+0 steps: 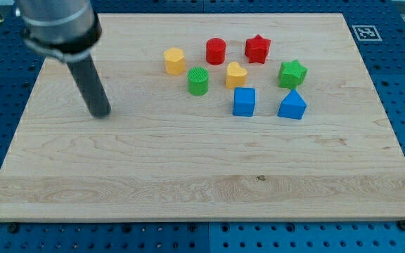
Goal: Move the red circle and green circle diagonal to each other
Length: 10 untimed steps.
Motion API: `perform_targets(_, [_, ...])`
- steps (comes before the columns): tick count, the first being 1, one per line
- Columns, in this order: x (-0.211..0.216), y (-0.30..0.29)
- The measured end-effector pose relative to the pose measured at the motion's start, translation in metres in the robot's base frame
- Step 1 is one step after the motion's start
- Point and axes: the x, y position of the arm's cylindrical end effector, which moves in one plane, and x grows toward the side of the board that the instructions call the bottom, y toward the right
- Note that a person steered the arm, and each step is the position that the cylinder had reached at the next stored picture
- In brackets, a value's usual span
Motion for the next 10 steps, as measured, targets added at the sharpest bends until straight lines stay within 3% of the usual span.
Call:
perform_targets(1, [-0.078, -0.007])
perform_targets(2, [-0.127, 0.017])
perform_targets(3, [-0.150, 0.098])
perform_targets(10, [-0.095, 0.173])
